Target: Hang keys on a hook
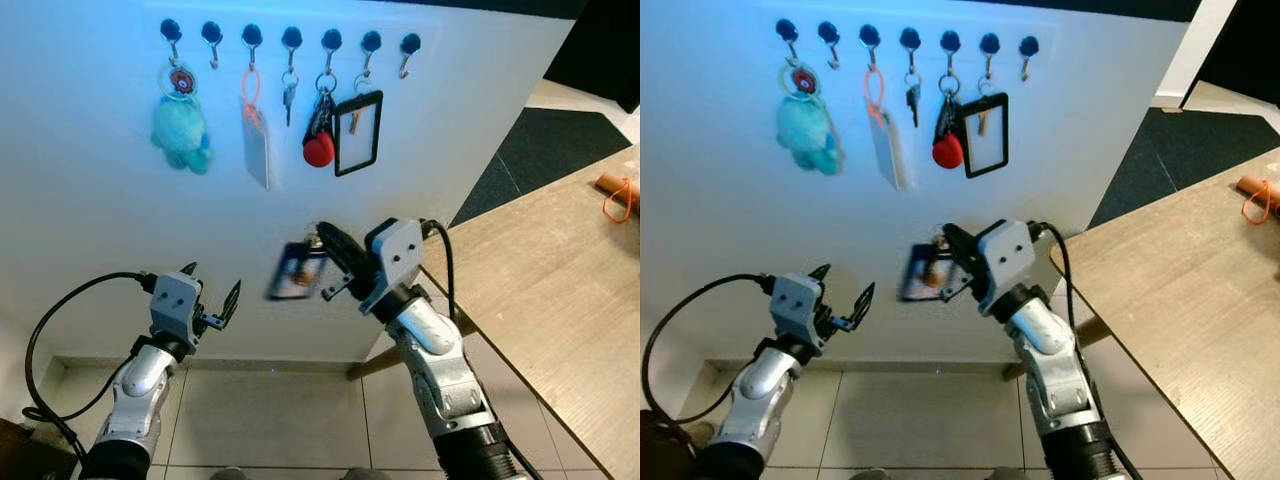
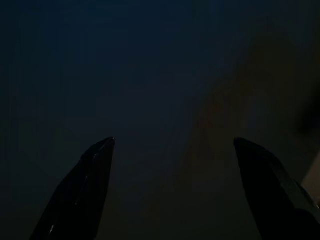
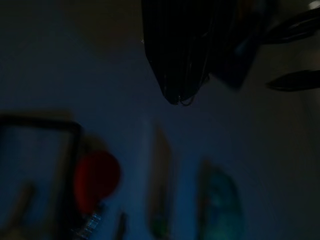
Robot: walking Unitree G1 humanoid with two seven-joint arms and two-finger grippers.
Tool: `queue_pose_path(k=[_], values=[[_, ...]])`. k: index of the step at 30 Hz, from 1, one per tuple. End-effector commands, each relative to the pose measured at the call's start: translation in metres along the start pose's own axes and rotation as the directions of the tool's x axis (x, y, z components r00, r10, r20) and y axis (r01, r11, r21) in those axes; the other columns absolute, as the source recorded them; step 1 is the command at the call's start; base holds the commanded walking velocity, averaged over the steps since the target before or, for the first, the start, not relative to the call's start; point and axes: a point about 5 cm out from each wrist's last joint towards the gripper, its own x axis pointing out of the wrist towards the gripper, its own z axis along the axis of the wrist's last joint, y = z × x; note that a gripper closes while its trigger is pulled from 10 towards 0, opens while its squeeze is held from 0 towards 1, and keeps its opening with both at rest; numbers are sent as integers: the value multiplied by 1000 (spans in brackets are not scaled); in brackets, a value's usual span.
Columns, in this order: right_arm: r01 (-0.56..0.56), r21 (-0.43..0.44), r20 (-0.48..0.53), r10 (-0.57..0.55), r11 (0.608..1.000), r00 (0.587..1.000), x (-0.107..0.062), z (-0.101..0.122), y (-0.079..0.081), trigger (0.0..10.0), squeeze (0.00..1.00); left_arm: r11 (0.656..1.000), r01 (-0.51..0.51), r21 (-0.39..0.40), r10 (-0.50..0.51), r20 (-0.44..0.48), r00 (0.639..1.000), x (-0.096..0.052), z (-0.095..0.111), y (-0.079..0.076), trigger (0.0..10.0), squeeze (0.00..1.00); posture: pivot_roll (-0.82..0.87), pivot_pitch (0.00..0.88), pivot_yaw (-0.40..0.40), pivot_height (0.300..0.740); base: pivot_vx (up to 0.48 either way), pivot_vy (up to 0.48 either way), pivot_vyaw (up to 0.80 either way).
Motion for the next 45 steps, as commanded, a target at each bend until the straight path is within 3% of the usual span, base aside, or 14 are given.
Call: queue_pose_path(k=[1, 8, 15, 17, 18, 19, 24, 25, 26, 28, 30, 34, 40, 45], values=[[-27, 19, 57, 26, 999, 998, 11, 19, 2, 10000, 0, 1000, 26, -2, -26, 62, 998, 11, 19, 2, 10000, 0, 43, 84, -73, 740, 0, 0, 0], [-35, 34, 52, 33, 999, 998, 18, 27, 0, 10000, 0, 996, 84, -12, -82, 107, 991, 20, 38, -4, 10000, 0, 46, 83, -77, 740, 0, 0, 0], [27, 78, -147, -15, 997, 989, -7, -15, 1, 10000, 0, 998, 44, 53, -39, -102, 994, -1, -6, -2, 10000, 0, 48, 83, -75, 740, 0, 0, 0], [86, 97, -302, -53, 992, 952, -33, -49, 2, 10000, 0, 998, -52, 31, 58, -258, 965, -24, -39, 4, 10000, 0, 49, 84, -74, 740, 0, 0, 0], [86, 97, -302, -53, 992, 952, -33, -49, 2, 10000, 0, 998, -52, 31, 58, -258, 965, -24, -39, 4, 10000, 0, 49, 84, -74, 740, 0, 0, 0], [162, 87, -450, -107, 983, 887, -60, -83, 1, 10000, 0, 993, -114, 38, 120, -401, 908, -44, -66, 5, 10000, 0, 46, 84, -72, 740, 0, 0, 0], [275, 75, -598, -177, 959, 782, -94, -124, -2, 10000, 0, 984, -176, 26, 162, -540, 826, -63, -90, 1, 10000, 0, 41, 82, -67, 740, 0, 0, 0], [388, 61, -692, -241, 920, 680, -123, -155, -4, 10000, 0, 973, -232, 22, 194, -627, 755, -74, -105, -7, 10000, 0, 42, 78, -63, 740, 0, 0, 0], [388, 61, -692, -241, 920, 680, -123, -155, -4, 10000, 0, 973, -232, 22, 194, -627, 755, -74, -105, -7, 10000, 0, 42, 78, -63, 740, 0, 0, 0], [465, 41, -747, -283, 884, 602, -144, -171, -3, 10000, 0, 967, -254, 23, 202, -679, 706, -81, -114, -15, 10000, 0, 40, 78, -60, 740, 0, 0, 0], [491, 36, -762, -294, 870, 577, -150, -175, -3, 10000, 0, 967, -253, 22, 198, -687, 699, -82, -116, -18, 10000, 0, 38, 77, -58, 740, 0, 0, 0], [660, 19, -841, -345, 751, 417, -185, -191, -2, 10000, 0, 985, -173, -13, 115, -701, 704, -76, -122, -44, 10000, 0, 43, 75, -58, 740, 0, 0, 0], [708, 2, -874, -343, 706, 344, -205, -199, 0, 10000, 0, 990, -137, 19, 105, -745, 658, -76, -127, -51, 10000, 0, 54, 75, -62, 740, 0, 0, 0], [732, -13, -880, -356, 681, 315, -212, -200, 0, 10000, 0, 992, -127, 16, 97, -745, 660, -75, -127, -53, 10000, 0, 54, 76, -60, 740, 0, 0, 0]])
